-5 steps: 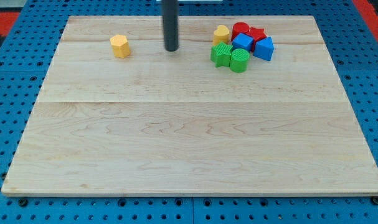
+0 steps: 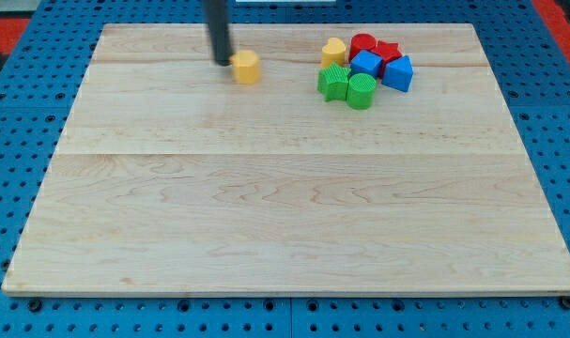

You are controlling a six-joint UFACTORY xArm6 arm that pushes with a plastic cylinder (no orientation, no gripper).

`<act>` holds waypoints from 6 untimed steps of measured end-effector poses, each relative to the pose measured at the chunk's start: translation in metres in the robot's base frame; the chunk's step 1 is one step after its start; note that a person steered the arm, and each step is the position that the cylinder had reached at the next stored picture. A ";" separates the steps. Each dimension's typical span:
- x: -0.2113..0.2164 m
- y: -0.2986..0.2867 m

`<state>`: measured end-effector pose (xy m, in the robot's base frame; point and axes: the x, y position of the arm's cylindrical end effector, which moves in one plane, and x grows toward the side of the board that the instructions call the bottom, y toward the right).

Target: Push yellow hexagon into green star

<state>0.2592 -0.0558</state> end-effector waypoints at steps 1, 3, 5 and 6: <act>-0.005 0.068; 0.017 0.016; 0.026 0.108; 0.026 0.072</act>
